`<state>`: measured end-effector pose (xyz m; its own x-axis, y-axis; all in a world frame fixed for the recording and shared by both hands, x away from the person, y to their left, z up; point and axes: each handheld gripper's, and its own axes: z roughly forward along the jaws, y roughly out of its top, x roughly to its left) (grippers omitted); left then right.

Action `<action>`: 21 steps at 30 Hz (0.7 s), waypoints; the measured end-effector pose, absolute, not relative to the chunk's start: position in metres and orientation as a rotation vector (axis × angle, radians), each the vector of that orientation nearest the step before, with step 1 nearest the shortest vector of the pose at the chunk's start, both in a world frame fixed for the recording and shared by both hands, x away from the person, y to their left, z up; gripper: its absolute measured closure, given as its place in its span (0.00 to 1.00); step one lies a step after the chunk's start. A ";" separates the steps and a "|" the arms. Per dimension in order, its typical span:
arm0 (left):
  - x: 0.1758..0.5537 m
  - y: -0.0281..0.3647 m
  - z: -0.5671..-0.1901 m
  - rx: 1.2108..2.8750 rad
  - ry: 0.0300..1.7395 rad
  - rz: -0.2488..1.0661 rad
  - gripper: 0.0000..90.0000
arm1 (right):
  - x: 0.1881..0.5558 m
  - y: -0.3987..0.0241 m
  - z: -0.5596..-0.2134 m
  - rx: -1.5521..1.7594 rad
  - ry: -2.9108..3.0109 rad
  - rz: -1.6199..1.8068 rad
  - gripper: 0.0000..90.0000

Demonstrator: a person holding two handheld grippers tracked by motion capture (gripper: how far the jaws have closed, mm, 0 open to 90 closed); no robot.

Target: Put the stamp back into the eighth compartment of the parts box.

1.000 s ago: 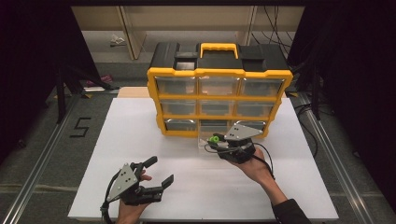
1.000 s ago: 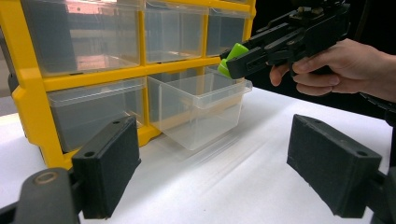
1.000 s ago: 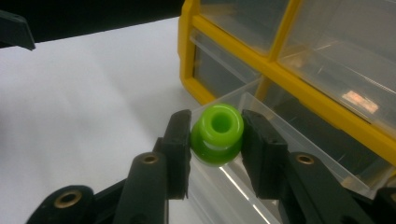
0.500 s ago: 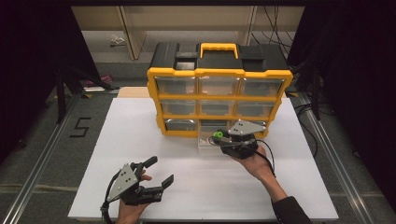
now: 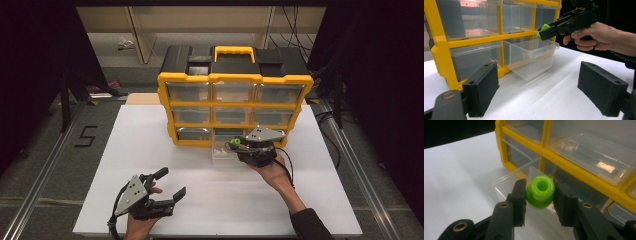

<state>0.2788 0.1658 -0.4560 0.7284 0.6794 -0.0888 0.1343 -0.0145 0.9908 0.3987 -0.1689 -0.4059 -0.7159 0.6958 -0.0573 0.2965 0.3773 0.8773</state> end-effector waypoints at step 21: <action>0.279 0.166 -0.456 1.557 0.686 0.481 0.18 | 0.387 -0.166 -0.397 0.867 2.189 1.304 0.36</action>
<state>0.2787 0.1656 -0.4560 0.7315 0.6753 -0.0941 0.1418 -0.0156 0.9898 0.3872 -0.1661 -0.3965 -0.7030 0.7089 -0.0575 0.2869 0.3566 0.8891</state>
